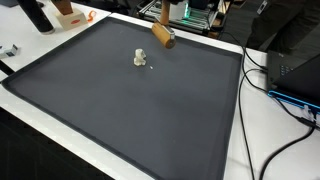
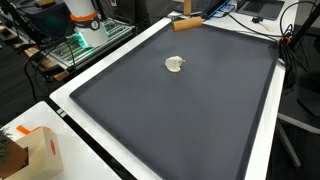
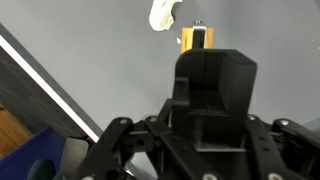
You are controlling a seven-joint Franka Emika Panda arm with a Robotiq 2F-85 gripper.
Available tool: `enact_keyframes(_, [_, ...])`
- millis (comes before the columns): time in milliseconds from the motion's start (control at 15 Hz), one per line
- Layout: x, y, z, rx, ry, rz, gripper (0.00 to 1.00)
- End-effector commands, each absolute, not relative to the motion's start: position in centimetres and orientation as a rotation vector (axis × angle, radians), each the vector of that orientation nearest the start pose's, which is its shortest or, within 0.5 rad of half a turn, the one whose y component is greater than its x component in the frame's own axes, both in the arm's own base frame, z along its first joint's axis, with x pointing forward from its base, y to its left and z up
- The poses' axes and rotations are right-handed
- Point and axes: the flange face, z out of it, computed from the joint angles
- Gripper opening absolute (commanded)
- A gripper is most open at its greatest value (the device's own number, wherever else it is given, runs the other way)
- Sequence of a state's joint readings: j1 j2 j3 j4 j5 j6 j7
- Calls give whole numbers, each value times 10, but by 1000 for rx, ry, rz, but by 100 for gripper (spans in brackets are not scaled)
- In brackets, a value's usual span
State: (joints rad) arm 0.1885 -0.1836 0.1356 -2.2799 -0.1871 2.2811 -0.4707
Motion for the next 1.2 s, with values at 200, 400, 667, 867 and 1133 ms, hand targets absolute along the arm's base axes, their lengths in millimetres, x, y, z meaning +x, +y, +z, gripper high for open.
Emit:
enact_keyframes(200, [455,116,488,-2898,-1558,-147,24])
enact_keyframes(400, [450,104,498,-2890,-1578,-112,24])
enact_keyframes(667, [454,104,494,-2924,-1555,-114,49])
enact_keyframes(867, [454,104,494,-2924,-1555,-114,49])
enact_keyframes(1133, [458,95,473,-2878,-1571,-83,24])
